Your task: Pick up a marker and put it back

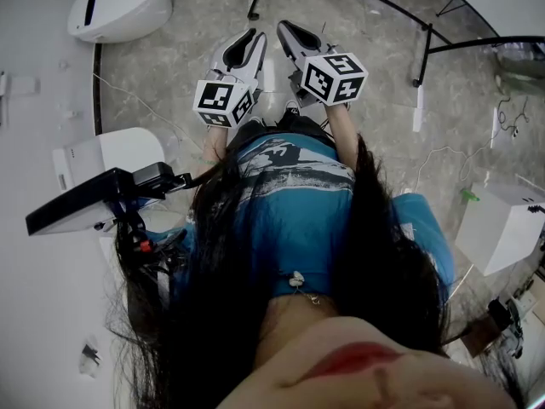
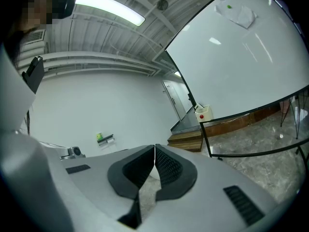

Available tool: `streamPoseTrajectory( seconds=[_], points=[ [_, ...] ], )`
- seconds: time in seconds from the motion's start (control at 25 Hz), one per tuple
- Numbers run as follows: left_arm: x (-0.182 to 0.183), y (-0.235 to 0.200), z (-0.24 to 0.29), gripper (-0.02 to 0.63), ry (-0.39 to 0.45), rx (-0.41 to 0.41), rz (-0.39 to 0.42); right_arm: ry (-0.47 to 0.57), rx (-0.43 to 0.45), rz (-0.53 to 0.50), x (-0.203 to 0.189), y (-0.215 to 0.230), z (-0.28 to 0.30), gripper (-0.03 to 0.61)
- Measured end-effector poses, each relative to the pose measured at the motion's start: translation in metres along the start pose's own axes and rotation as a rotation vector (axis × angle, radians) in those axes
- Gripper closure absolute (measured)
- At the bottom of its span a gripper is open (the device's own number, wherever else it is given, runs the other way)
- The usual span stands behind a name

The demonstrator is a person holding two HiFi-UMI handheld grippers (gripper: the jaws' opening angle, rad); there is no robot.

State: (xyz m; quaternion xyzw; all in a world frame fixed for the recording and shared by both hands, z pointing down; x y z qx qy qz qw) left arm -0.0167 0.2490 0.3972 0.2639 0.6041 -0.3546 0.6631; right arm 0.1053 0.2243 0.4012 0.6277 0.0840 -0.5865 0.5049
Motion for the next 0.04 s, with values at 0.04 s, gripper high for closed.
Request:
streamPoseTrajectory(
  seconds=[0.04],
  points=[
    [-0.0028,0.0028,0.0046,0.551,-0.002,-0.001,-0.001,-0.001,-0.001,0.001,-0.0004,0.0059,-0.0014,0.563]
  ],
)
Point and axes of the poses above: the fingertips, and each gripper's own axes: z forward along the fingers, y to its right, x out of its top, the point moved 6 cm from there along -z, backward along the fingers, and after that the axes turned 5 degrees about z, right-handed, at the moved point
